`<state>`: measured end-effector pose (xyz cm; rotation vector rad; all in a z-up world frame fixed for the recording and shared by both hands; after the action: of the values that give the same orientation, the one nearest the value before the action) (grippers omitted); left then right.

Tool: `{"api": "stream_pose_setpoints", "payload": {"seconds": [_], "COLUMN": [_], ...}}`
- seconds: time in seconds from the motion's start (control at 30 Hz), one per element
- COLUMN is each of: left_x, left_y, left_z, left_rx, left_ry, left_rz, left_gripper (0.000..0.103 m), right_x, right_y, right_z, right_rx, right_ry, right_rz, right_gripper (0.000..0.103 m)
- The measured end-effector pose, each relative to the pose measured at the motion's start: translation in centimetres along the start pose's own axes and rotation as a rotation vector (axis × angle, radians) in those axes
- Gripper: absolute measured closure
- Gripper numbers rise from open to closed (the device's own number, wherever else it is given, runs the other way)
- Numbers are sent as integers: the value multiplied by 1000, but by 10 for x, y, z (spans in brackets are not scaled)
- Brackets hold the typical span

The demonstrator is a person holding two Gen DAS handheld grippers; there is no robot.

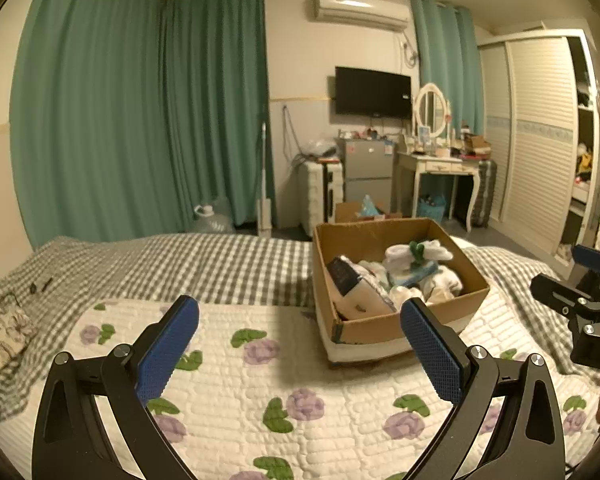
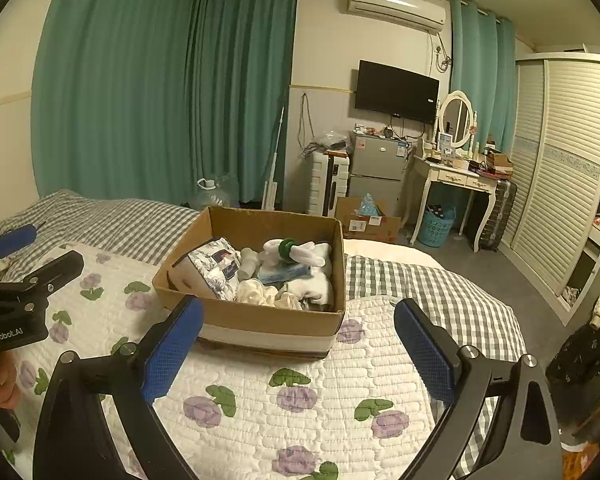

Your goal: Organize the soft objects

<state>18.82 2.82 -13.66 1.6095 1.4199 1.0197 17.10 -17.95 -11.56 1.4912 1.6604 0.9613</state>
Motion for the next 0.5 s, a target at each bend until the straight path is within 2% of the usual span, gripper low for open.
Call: {"api": "stream_pose_setpoints", "payload": {"seconds": [0.5], "left_x": [-2], "left_y": [0], "left_z": [-1], "left_rx": [-11], "left_ry": [7], "left_rz": [11], "left_gripper": [1], "right_x": [-2], "right_y": [1], "right_z": [-3], "right_rx": [-3], "right_ry": [0], "right_rz": [3], "right_gripper": [6]}}
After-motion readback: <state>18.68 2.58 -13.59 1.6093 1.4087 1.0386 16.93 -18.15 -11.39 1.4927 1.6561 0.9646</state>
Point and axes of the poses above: each gripper's, at about its wrist camera, not at the fingertips, and z roughly the way its jaws point, x to its left, y to its top, the point moved 10 cm from there along z, roughly the way its jaws point, and after that the axes turned 3 degrees about z, right-handed, at the moved point
